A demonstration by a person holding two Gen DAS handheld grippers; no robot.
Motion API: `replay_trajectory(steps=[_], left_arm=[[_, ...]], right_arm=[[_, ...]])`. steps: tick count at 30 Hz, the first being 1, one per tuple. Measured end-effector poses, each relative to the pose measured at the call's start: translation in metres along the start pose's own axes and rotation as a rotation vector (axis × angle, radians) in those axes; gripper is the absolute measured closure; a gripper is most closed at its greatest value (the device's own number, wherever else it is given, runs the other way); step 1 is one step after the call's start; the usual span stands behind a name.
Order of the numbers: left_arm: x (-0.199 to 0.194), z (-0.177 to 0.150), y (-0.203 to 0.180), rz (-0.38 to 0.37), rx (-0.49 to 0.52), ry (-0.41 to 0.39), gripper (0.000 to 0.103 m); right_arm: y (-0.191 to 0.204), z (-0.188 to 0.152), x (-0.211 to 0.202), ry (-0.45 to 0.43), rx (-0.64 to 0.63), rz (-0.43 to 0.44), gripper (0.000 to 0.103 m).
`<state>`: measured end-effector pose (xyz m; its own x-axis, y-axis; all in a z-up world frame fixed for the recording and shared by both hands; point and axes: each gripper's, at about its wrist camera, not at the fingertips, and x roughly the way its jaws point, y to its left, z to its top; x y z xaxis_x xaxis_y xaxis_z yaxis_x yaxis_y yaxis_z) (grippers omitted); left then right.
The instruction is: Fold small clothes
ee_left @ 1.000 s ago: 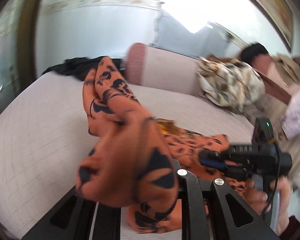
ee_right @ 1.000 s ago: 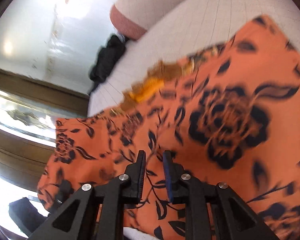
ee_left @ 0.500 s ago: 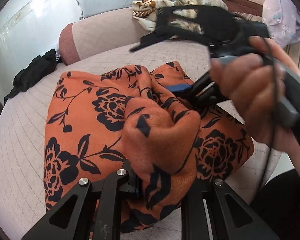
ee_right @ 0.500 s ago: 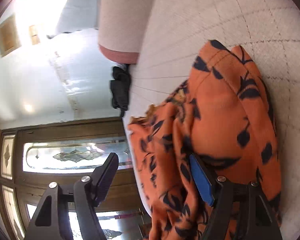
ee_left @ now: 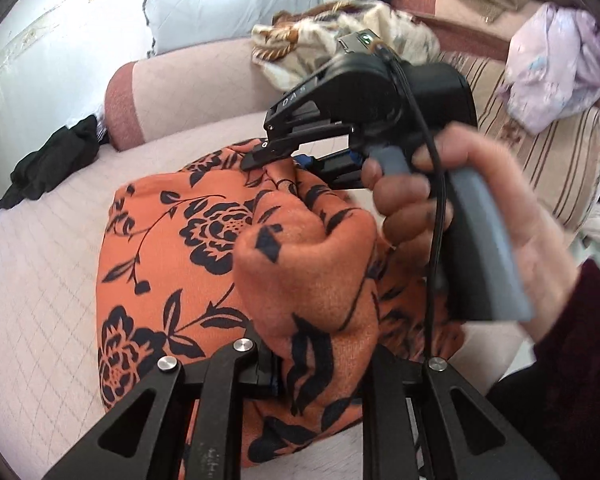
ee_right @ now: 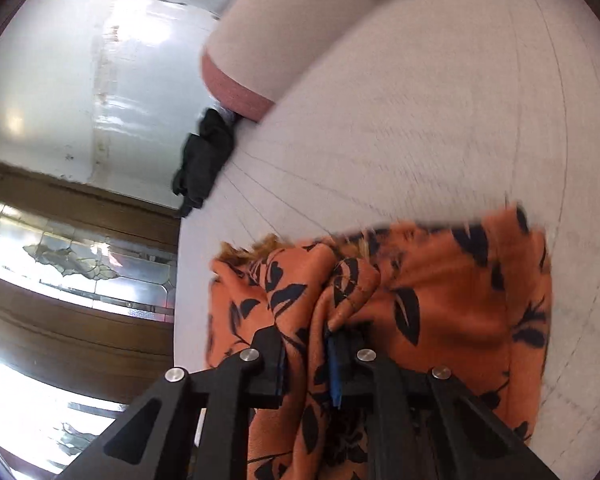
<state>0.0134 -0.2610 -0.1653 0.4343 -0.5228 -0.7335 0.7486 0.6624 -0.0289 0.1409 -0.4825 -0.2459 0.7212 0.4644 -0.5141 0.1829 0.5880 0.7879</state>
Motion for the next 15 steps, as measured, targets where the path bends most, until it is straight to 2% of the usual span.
replay_trajectory(steps=[4,8,9,11,12,13,15], left_arm=[[0.007,0.017,-0.016,-0.065,-0.015,0.007,0.086],[0.033,0.020,-0.035,-0.069,0.007,0.059,0.086],[0.038,0.018,-0.039,-0.070,0.005,0.077,0.082],[0.048,0.014,-0.043,-0.090,0.004,0.133,0.069],[0.048,0.011,-0.045,-0.119,0.003,0.154,0.060],[0.044,0.009,-0.047,-0.150,0.007,0.161,0.052],[0.029,0.006,-0.046,-0.194,0.023,0.155,0.043]], right_arm=[[0.006,0.011,-0.030,-0.086,-0.073,0.011,0.087],[-0.014,0.021,-0.047,-0.090,-0.074,-0.008,0.087],[-0.021,0.023,-0.046,-0.076,-0.065,-0.013,0.087],[-0.034,0.024,-0.039,-0.037,-0.047,-0.051,0.087],[-0.042,0.023,-0.033,-0.003,-0.038,-0.084,0.083],[-0.046,0.024,-0.027,0.021,-0.029,-0.115,0.083],[-0.055,0.025,-0.027,0.046,-0.015,-0.118,0.078]])
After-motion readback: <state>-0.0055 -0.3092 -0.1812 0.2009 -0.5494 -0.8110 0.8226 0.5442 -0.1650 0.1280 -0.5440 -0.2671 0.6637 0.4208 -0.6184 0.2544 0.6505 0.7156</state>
